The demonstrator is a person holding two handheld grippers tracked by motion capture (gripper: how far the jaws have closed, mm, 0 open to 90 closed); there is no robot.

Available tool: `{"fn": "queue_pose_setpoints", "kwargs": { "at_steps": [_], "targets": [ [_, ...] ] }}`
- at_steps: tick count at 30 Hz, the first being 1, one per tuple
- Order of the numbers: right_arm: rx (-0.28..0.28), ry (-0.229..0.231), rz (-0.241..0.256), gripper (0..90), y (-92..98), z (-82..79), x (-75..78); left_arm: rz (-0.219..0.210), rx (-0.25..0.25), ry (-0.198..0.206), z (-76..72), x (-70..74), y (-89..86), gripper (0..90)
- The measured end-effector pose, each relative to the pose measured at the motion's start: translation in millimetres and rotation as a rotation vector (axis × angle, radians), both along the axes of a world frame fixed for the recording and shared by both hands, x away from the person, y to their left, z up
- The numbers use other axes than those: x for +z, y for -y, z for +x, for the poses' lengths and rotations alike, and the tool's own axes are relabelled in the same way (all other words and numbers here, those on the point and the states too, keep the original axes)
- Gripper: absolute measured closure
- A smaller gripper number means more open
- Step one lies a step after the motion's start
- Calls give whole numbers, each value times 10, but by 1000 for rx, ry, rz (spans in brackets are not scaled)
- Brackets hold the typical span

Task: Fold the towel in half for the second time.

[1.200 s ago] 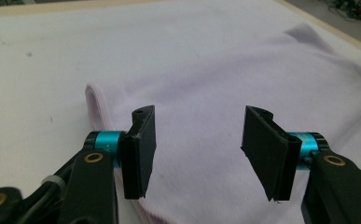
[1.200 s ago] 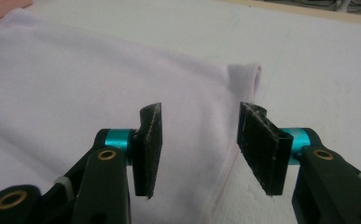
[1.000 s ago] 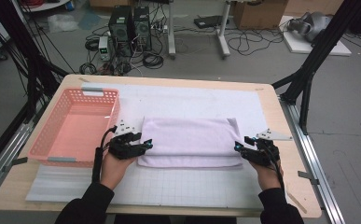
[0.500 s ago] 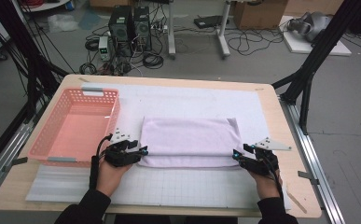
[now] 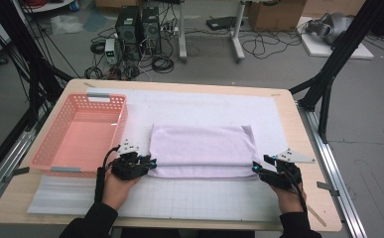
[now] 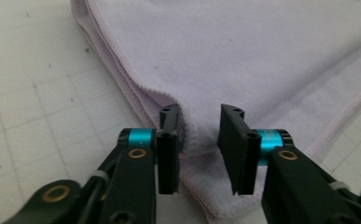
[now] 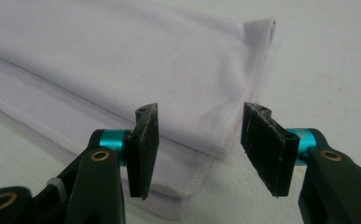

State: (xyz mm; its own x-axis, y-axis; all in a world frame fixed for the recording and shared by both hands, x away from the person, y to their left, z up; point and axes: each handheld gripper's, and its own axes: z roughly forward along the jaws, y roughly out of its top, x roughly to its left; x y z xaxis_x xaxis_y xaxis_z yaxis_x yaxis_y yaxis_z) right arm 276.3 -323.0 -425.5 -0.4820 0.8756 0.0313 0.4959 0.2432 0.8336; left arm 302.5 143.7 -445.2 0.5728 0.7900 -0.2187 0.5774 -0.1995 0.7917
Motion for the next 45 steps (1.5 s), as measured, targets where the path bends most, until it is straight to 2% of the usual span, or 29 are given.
{"fn": "queue_pose_setpoints", "kwargs": {
  "at_steps": [4,6,12,16,19,22,24,26,28,29,31,37,39,45],
  "targets": [
    [0,5,-2,461,14,4,0,33,-10,11,-12,-11,31,818],
    [1,-1,0,462,9,4,-1,37,-8,18,-18,-3,34,853],
    [-9,8,-21,474,38,9,-2,8,-7,21,-25,37,1,862],
    [-32,3,-20,588,129,4,11,-19,-3,16,-18,50,-34,863],
    [10,-10,-29,614,109,22,-9,-32,0,16,-19,57,-45,863],
    [69,-27,-60,556,2,86,-80,-41,4,17,-23,63,-48,864],
    [83,-31,-117,540,-78,149,-133,-48,7,19,-24,68,-55,865],
    [81,-34,-155,594,-127,209,-168,-60,7,20,-23,77,-75,866],
    [86,-30,-183,730,-148,234,-180,-67,11,21,-27,87,-86,868],
    [91,-21,-202,829,-157,225,-173,-71,12,23,-27,90,-93,868],
    [103,-2,-222,860,-168,204,-147,-77,16,24,-31,97,-104,868],
    [153,20,-168,865,-130,87,-3,-121,10,26,-96,175,-153,869],
    [175,19,-169,865,-105,28,40,-129,9,27,-134,199,-182,869],
    [227,-19,-129,864,-51,-65,114,-139,11,17,-260,228,-266,869]
  ]
}}
